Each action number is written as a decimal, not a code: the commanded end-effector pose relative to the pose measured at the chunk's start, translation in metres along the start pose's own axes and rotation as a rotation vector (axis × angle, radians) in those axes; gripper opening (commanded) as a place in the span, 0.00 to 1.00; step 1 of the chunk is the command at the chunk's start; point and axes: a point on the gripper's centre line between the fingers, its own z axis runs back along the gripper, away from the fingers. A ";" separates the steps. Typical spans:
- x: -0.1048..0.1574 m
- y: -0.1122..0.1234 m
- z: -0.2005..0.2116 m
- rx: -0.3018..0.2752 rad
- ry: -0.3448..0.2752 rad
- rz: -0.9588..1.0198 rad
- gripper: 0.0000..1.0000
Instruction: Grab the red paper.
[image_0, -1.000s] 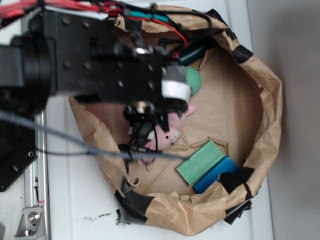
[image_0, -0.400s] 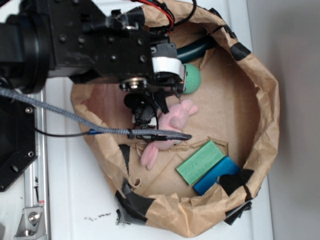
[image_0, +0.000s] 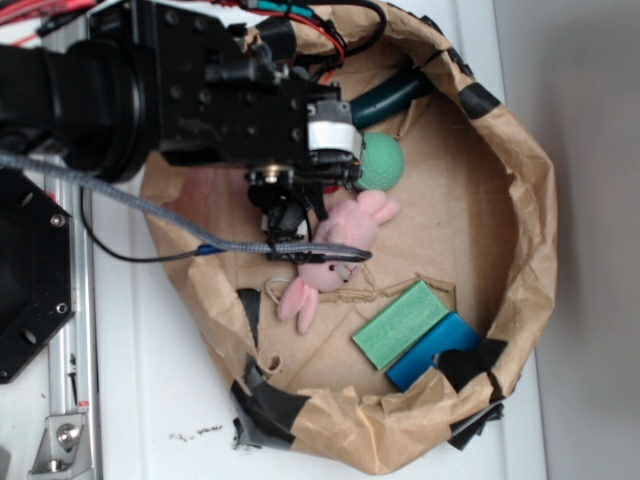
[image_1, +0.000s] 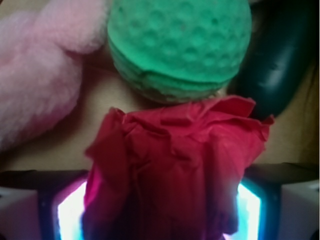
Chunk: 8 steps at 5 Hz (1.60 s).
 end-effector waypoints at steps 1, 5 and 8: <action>0.011 0.005 0.022 0.004 -0.039 0.029 0.00; 0.052 0.014 0.143 0.011 -0.147 0.206 0.00; 0.073 -0.062 0.137 -0.216 0.017 0.210 0.00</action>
